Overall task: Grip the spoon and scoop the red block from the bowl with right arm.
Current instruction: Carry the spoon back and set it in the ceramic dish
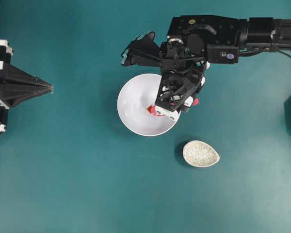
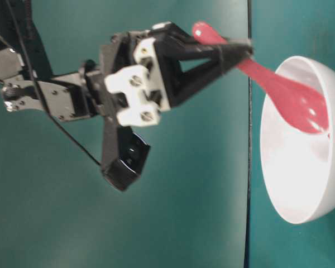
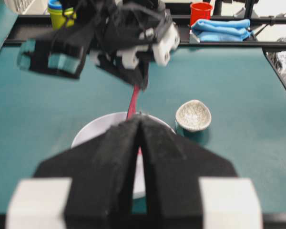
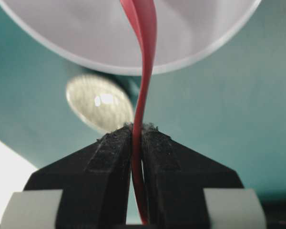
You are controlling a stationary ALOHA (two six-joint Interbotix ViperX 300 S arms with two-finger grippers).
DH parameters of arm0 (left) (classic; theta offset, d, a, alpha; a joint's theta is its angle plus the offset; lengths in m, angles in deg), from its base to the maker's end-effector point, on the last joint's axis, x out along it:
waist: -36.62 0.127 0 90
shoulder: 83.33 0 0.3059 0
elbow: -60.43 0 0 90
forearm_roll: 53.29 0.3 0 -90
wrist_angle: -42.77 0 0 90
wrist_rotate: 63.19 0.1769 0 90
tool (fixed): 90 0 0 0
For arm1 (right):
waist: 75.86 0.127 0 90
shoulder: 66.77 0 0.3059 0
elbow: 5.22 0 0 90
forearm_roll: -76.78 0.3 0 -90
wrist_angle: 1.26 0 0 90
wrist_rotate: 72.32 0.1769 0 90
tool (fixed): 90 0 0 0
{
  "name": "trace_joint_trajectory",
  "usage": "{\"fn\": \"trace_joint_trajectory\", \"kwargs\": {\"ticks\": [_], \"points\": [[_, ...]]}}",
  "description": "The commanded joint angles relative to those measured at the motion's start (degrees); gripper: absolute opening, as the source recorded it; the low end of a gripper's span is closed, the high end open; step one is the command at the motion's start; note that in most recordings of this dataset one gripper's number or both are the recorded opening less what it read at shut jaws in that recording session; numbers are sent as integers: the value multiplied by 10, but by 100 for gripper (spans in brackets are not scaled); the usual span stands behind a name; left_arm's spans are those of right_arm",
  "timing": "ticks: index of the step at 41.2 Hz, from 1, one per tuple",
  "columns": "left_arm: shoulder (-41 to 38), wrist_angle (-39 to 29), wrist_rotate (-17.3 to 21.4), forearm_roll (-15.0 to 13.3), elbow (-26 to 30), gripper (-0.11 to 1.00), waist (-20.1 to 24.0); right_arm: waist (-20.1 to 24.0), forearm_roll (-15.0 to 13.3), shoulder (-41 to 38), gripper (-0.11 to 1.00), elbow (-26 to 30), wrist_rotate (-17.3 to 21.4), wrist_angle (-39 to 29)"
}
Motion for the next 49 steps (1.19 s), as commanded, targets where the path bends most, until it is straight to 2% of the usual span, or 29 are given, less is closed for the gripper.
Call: {"fn": "trace_joint_trajectory", "kwargs": {"ticks": [1, 8, 12, 17, 21, 27, 31, 38, 49], "points": [[-1, -1, 1, 2, 12, 0, 0, -1, 1, 57, 13, 18, 3, -40], [-1, -1, 1, 2, 12, 0, 0, 12, 2, 123, 13, -1, 29, -75], [-1, -1, 1, 2, 12, 0, 1, 32, 3, 157, 13, -46, 60, -59], [-1, -1, 1, 2, 12, 0, 1, 69, 4, 202, 13, -115, 87, 13], [-1, -1, 1, 2, 12, 0, 1, 101, 7, 242, 13, -176, 112, 101], [-1, -1, 1, 2, 12, 0, 1, 137, 9, 281, 13, -264, 177, 216], [0, -2, 1, 2, 12, 0, 1, 158, 8, 294, 13, -304, 201, 262], [0, -2, 1, 2, 13, 0, 0, 186, 9, 295, 13, -352, 209, 314], [-1, -2, 1, 2, 13, 0, 0, 199, 9, 292, 13, -381, 207, 364]]}}
